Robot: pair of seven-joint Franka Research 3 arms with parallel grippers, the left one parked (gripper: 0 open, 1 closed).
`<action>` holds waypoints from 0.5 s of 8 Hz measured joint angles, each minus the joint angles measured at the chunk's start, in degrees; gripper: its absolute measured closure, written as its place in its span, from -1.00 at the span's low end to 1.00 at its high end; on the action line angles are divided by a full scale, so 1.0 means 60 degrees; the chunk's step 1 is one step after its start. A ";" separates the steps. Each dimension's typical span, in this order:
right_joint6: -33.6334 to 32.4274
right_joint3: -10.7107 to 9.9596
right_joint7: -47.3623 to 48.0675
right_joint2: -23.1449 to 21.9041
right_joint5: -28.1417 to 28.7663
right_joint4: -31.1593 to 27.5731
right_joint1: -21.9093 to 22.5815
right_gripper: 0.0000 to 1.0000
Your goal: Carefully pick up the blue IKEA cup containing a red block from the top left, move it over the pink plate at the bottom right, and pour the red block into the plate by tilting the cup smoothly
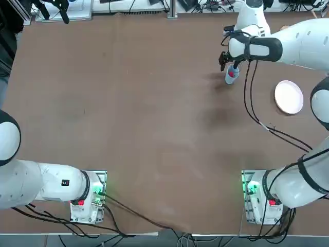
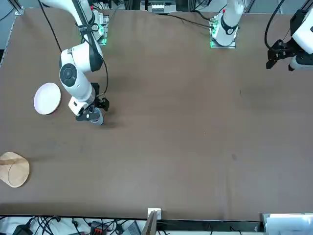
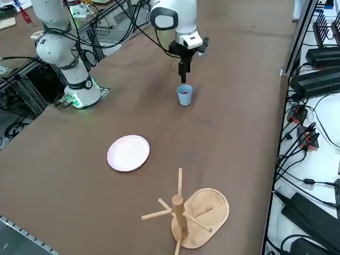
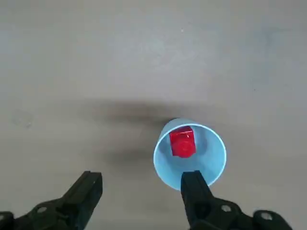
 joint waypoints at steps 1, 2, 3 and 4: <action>0.0137 -0.0003 -0.0001 0.0075 -0.0001 -0.0001 0.0000 -1.00; 0.0296 -0.0012 -0.0005 0.0186 -0.0011 -0.0002 0.0000 -1.00; 0.0399 -0.0023 -0.0011 0.0306 -0.0039 -0.0002 0.0000 -0.99; 0.0487 -0.0033 -0.0012 0.0407 -0.0074 -0.0003 -0.0001 -0.99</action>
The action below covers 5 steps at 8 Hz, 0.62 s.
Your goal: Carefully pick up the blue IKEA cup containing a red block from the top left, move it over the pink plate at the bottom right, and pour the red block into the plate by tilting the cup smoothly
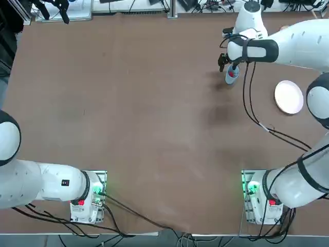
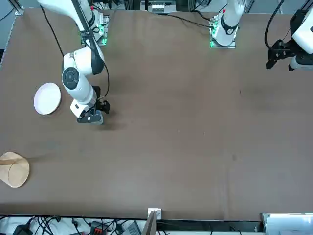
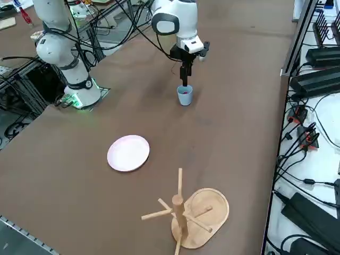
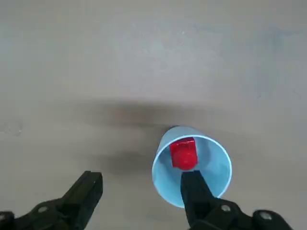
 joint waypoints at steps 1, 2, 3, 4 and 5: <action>0.0060 -0.0004 -0.0005 0.0062 -0.0009 0.0000 0.0000 -0.99; 0.0081 -0.0005 -0.0007 0.0083 -0.0012 0.0000 0.0000 -0.98; 0.0102 -0.0012 -0.0007 0.0089 -0.0052 0.0001 -0.0001 -0.98; 0.0132 -0.0038 -0.0008 0.0105 -0.0102 0.0000 -0.0006 -0.98; 0.0175 -0.0072 -0.0017 0.0135 -0.0123 -0.0002 -0.0009 -0.98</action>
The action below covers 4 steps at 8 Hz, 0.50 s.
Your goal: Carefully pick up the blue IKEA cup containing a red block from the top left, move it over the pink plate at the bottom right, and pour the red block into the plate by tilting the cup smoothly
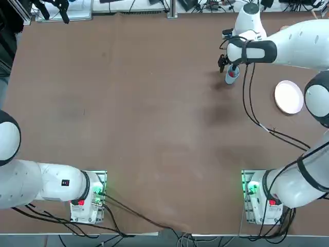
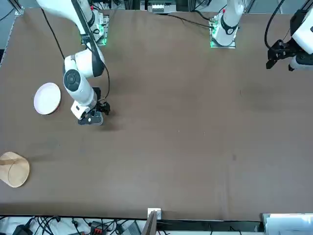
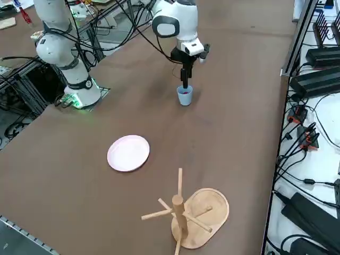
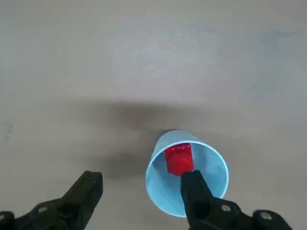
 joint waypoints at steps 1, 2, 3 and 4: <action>0.0082 -0.0020 -0.0009 0.0061 -0.0003 0.0000 -0.0003 -0.98; 0.0139 -0.0030 -0.0016 0.0131 -0.0004 -0.0001 -0.0003 -0.98; 0.0167 -0.0030 -0.0022 0.0184 -0.0005 -0.0001 -0.0002 -0.98; 0.0182 -0.0030 -0.0028 0.0210 -0.0005 -0.0001 -0.0002 -0.98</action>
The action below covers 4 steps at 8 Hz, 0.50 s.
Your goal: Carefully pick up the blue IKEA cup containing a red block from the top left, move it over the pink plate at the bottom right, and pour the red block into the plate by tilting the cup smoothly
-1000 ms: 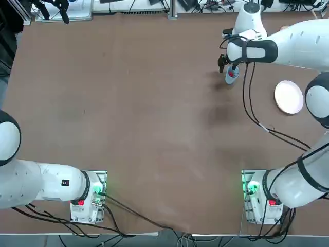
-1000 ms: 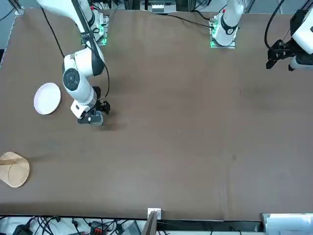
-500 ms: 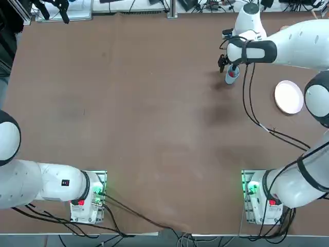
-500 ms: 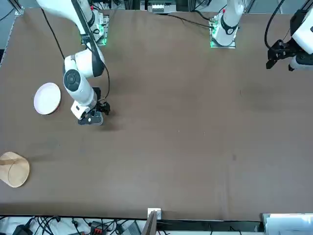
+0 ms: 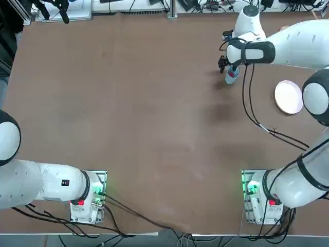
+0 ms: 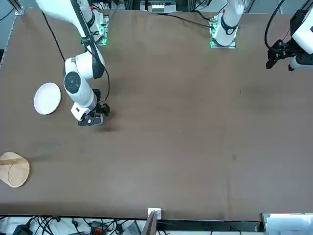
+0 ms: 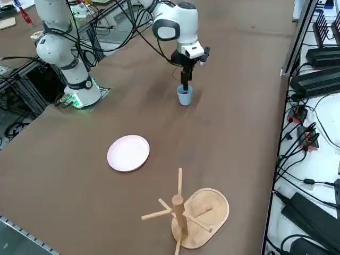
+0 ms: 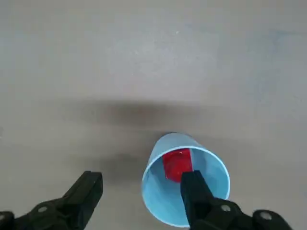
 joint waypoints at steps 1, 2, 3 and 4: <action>0.0005 0.0000 -0.0002 0.0005 0.0000 0.0000 0.0000 -0.98; 0.0007 -0.0001 -0.0005 0.0005 0.0000 0.0000 0.0000 -0.96; 0.0007 -0.0002 -0.0006 0.0009 -0.0001 -0.0002 -0.0001 -0.95; 0.0007 -0.0005 -0.0006 0.0028 -0.0001 -0.0006 -0.0002 -0.95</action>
